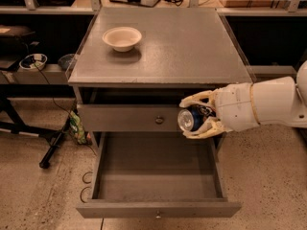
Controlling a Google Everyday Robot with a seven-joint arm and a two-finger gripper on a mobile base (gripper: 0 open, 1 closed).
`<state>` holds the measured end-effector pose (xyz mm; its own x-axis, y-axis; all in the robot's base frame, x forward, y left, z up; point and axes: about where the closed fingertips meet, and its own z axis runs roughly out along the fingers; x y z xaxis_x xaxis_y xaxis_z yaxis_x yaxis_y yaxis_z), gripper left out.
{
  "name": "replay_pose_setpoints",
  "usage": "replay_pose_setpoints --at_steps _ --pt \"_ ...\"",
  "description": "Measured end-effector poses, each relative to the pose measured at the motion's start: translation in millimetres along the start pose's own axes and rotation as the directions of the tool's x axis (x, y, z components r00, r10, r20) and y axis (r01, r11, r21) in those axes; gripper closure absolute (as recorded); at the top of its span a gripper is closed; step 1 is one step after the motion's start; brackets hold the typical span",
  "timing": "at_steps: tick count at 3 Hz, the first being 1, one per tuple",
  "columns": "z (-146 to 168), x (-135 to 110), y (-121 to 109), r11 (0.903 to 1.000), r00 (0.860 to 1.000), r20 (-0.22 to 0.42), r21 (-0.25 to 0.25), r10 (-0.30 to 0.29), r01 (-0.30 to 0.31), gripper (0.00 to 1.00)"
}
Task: Place pepsi can into middle drawer
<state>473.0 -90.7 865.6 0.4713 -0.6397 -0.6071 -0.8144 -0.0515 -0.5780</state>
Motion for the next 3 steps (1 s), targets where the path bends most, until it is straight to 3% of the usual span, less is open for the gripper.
replay_pose_setpoints --at_steps 2,3 --pt "13 8 9 0.9915 1.000 0.024 0.130 0.002 -0.005 1.00" --pt "47 18 25 0.9911 0.993 0.114 0.131 0.008 -0.023 1.00"
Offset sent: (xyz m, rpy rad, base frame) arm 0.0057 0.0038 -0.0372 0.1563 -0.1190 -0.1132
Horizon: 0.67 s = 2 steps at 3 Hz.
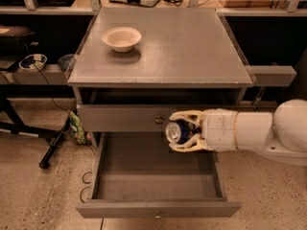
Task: Place pepsi can into middle drawer
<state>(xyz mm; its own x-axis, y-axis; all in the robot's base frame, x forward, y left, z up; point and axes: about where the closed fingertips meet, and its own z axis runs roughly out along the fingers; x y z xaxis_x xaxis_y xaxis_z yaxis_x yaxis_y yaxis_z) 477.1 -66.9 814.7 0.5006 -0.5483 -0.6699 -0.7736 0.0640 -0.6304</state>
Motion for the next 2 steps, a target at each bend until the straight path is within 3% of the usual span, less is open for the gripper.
replay_pose_setpoints --at_steps 2 --pt "39 25 27 0.9991 0.996 0.083 -0.012 0.042 -0.041 1.00"
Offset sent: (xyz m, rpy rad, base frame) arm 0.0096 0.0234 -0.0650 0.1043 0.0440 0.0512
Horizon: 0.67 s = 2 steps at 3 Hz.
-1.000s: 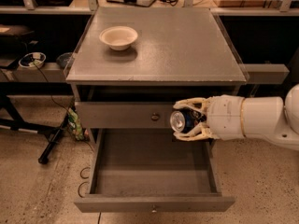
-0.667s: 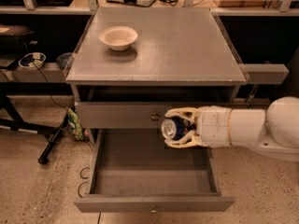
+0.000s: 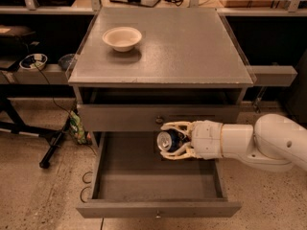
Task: Place pepsi can into middle drawer
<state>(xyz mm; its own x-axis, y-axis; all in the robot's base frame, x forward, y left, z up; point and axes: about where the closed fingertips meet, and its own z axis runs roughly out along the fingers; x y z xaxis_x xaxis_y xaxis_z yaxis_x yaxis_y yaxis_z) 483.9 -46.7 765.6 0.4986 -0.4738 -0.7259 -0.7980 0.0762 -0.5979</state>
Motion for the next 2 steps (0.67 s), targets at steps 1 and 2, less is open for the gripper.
replay_pose_setpoints --at_steps 1,2 --pt "10 13 9 0.9996 1.000 0.009 -0.010 0.026 -0.026 1.00" --pt "20 31 19 0.9982 0.998 -0.011 -0.016 0.058 -0.058 1.00"
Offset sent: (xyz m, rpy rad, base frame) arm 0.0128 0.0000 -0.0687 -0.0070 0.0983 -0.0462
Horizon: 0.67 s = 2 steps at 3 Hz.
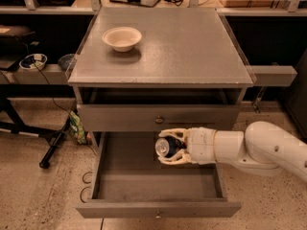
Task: Place pepsi can into middle drawer
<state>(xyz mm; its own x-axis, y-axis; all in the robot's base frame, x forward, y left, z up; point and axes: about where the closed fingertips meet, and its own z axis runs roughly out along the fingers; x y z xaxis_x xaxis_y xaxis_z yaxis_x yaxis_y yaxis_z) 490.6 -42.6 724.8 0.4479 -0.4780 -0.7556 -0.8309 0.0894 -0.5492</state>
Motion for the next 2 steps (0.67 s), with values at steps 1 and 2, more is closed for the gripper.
replay_pose_setpoints --at_steps 1,2 --pt "7 18 8 0.9996 0.999 -0.033 -0.001 0.028 -0.028 1.00" --pt "16 36 16 0.9988 0.996 -0.078 -0.002 0.049 -0.049 1.00"
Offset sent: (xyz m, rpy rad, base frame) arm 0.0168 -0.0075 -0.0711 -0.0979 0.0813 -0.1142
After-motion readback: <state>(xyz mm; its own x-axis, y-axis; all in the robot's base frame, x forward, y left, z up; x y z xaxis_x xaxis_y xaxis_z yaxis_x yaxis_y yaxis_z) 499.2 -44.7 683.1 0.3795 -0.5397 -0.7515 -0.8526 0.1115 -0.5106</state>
